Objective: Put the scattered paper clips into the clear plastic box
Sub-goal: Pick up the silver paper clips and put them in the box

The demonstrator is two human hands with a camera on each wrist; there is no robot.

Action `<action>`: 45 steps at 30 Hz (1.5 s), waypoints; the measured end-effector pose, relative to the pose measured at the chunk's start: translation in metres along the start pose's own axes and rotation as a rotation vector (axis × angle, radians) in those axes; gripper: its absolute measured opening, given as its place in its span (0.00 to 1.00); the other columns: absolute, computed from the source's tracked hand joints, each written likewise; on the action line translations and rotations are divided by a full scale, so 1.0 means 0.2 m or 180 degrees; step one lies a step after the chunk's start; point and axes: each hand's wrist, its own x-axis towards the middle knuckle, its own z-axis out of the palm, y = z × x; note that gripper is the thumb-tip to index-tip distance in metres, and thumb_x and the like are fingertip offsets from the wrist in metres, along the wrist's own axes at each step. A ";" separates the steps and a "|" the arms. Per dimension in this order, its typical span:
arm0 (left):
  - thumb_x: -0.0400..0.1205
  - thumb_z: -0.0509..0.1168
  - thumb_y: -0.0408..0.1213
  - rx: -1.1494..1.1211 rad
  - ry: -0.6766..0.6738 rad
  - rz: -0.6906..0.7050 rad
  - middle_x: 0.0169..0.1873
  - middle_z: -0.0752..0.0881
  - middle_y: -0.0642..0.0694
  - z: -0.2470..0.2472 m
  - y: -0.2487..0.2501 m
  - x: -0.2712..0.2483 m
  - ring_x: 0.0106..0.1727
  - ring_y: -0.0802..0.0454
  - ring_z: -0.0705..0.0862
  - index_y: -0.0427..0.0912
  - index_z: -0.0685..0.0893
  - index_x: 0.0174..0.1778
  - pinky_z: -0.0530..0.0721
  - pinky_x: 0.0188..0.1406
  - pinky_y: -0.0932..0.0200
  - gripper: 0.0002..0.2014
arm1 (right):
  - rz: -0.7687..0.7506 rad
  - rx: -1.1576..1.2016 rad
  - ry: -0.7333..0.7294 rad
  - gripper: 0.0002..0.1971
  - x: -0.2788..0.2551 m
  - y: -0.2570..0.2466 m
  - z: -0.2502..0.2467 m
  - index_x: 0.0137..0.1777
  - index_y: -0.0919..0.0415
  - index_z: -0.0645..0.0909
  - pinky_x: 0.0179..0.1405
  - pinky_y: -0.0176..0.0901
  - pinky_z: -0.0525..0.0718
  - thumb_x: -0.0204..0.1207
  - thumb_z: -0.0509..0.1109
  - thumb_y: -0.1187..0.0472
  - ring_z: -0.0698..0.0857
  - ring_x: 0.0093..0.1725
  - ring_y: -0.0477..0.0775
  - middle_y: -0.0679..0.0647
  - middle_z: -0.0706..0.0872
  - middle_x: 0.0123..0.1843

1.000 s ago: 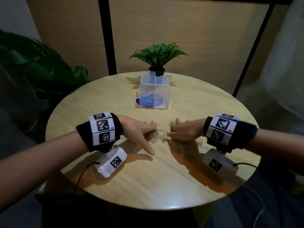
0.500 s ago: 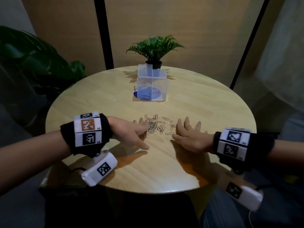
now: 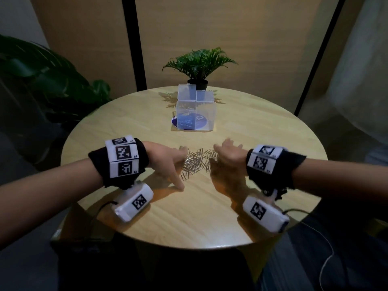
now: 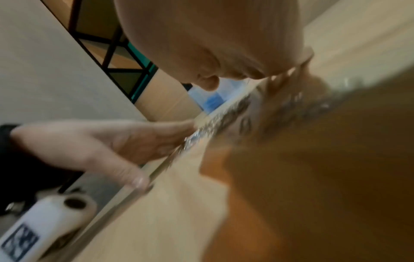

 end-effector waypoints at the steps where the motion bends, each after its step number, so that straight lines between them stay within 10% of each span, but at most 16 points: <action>1: 0.74 0.73 0.50 0.0125 -0.0069 0.0059 0.84 0.53 0.44 0.02 0.02 0.02 0.83 0.47 0.56 0.42 0.34 0.82 0.60 0.81 0.51 0.57 | -0.0052 -0.0180 -0.0049 0.31 -0.01 -0.01 0.05 0.83 0.69 0.40 0.82 0.55 0.45 0.88 0.45 0.52 0.39 0.84 0.67 0.61 0.41 0.86; 4: 0.77 0.71 0.45 -0.0027 -0.0094 0.0311 0.81 0.60 0.44 0.05 0.06 0.05 0.80 0.47 0.62 0.44 0.46 0.83 0.65 0.77 0.57 0.47 | -0.0395 -0.0238 -0.0276 0.30 -0.05 -0.05 0.12 0.83 0.68 0.41 0.82 0.56 0.43 0.88 0.42 0.51 0.37 0.84 0.63 0.60 0.41 0.86; 7: 0.73 0.76 0.39 -0.0246 0.0275 0.0572 0.64 0.81 0.45 0.04 0.03 0.04 0.65 0.44 0.79 0.43 0.69 0.73 0.78 0.66 0.51 0.34 | -0.0777 0.0395 -0.0745 0.27 -0.08 -0.04 -0.01 0.79 0.71 0.61 0.81 0.59 0.58 0.88 0.46 0.53 0.64 0.80 0.62 0.65 0.66 0.80; 9: 0.67 0.79 0.45 -0.0005 0.0718 0.0506 0.65 0.80 0.46 0.01 -0.01 0.01 0.64 0.45 0.78 0.41 0.67 0.76 0.78 0.64 0.54 0.43 | -0.0967 0.0172 -0.0753 0.26 -0.08 0.00 -0.15 0.76 0.71 0.67 0.77 0.57 0.69 0.86 0.55 0.54 0.75 0.72 0.60 0.62 0.74 0.76; 12: 0.58 0.83 0.50 0.0193 0.0990 0.0332 0.59 0.84 0.47 -0.02 -0.06 -0.01 0.54 0.51 0.82 0.42 0.68 0.77 0.80 0.49 0.63 0.52 | -0.0941 -0.0954 -0.0577 0.34 -0.06 0.06 -0.35 0.78 0.63 0.66 0.47 0.47 0.90 0.74 0.73 0.53 0.87 0.51 0.52 0.60 0.85 0.65; 15: 0.55 0.85 0.47 0.0118 0.0937 0.0360 0.42 0.87 0.50 -0.02 -0.04 0.01 0.41 0.56 0.83 0.43 0.79 0.64 0.77 0.36 0.67 0.41 | -0.0679 -0.1513 -0.1046 0.30 -0.07 0.14 -0.38 0.64 0.62 0.77 0.31 0.39 0.89 0.63 0.83 0.57 0.90 0.40 0.51 0.58 0.89 0.49; 21: 0.57 0.85 0.41 -0.0072 0.1030 0.0489 0.40 0.90 0.45 0.00 0.06 0.09 0.43 0.52 0.86 0.39 0.85 0.51 0.84 0.47 0.56 0.28 | -0.0978 -0.1171 -0.1301 0.07 -0.02 0.16 -0.19 0.35 0.52 0.87 0.24 0.25 0.79 0.61 0.84 0.60 0.85 0.26 0.36 0.42 0.88 0.29; 26: 0.57 0.85 0.38 -0.0346 0.0919 0.0386 0.41 0.87 0.42 -0.04 0.09 0.15 0.42 0.43 0.89 0.37 0.81 0.52 0.87 0.40 0.52 0.30 | -0.1120 -0.1059 -0.0930 0.15 0.08 0.04 -0.15 0.48 0.60 0.89 0.35 0.29 0.84 0.62 0.84 0.56 0.85 0.34 0.43 0.55 0.91 0.43; 31: 0.54 0.85 0.48 -0.0253 0.1006 0.0392 0.47 0.80 0.51 -0.04 0.09 0.16 0.50 0.51 0.81 0.45 0.81 0.57 0.81 0.42 0.59 0.35 | -0.1087 -0.1334 -0.0434 0.46 0.12 0.03 -0.17 0.69 0.53 0.72 0.58 0.41 0.78 0.50 0.86 0.43 0.78 0.59 0.51 0.49 0.78 0.55; 38: 0.64 0.81 0.27 -0.0831 0.1133 0.0509 0.38 0.87 0.37 -0.02 0.10 0.21 0.36 0.39 0.90 0.32 0.85 0.45 0.91 0.37 0.48 0.16 | -0.1588 -0.1147 -0.0434 0.27 0.19 0.01 -0.10 0.58 0.54 0.83 0.42 0.37 0.75 0.59 0.83 0.47 0.78 0.49 0.49 0.50 0.83 0.50; 45: 0.67 0.80 0.30 -0.0254 0.1320 0.0771 0.24 0.82 0.50 -0.06 0.08 0.24 0.23 0.53 0.84 0.34 0.88 0.37 0.82 0.22 0.66 0.08 | -0.1968 -0.1344 -0.0270 0.18 0.23 -0.01 -0.11 0.52 0.56 0.87 0.37 0.33 0.73 0.65 0.80 0.49 0.80 0.45 0.49 0.54 0.90 0.51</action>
